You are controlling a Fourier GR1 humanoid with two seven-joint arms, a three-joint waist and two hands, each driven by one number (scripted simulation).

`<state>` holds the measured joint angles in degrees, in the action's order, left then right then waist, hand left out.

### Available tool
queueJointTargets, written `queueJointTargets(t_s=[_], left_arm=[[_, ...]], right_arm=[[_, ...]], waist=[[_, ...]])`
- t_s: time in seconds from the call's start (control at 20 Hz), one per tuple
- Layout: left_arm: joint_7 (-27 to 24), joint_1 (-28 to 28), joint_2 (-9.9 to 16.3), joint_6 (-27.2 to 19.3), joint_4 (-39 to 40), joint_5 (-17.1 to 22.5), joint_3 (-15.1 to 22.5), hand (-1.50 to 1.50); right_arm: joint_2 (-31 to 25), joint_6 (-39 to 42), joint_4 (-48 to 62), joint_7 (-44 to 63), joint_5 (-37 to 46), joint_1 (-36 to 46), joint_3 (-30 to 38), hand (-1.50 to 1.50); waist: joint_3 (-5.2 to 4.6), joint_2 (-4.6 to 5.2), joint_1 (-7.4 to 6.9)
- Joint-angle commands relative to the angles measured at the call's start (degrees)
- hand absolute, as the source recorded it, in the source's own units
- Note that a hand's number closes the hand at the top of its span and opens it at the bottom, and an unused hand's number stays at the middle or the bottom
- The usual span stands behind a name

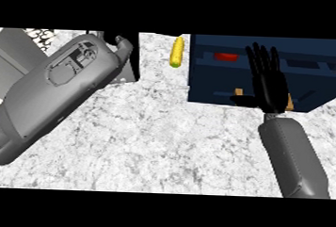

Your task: Pick up the can, place it into the drawer and close the drawer

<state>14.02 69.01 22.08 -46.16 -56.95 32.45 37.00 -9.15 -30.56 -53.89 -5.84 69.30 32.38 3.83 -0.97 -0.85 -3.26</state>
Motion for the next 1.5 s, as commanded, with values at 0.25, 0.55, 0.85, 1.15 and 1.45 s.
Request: queueJointTargets(t_s=[0.25,0.55,0.85,1.15,1.45], left_arm=[[1.8,-8.3,5.0,0.7,-9.4,-1.1,-0.9,-1.50],[0.9,-12.1,7.8,2.7,-13.1,-1.7,-2.6,-1.50],[1.0,-16.3,8.6,1.2,-17.1,-3.7,-1.8,-1.50],[-0.7,-19.8,9.2,2.9,-19.7,-3.9,-3.0,-1.50],[1.0,-20.8,10.7,3.5,-22.0,-4.6,-3.5,-1.50]], right_arm=[[-0.4,-7.9,20.5,-2.2,-1.1,12.4,5.6,-1.50],[-0.9,-12.6,29.6,-1.4,0.2,20.2,7.5,-1.50],[-1.6,-12.2,35.2,1.3,1.4,27.7,8.3,-1.50],[-3.3,-11.6,38.3,0.3,-0.5,32.0,10.6,-1.50],[-3.5,-9.8,40.5,-3.4,-1.8,33.5,11.7,-1.50]], waist=[[1.08,1.61,-0.79],[1.08,2.06,-1.02],[1.05,2.24,-1.78],[1.07,2.62,-1.96],[1.13,2.42,-1.72]])
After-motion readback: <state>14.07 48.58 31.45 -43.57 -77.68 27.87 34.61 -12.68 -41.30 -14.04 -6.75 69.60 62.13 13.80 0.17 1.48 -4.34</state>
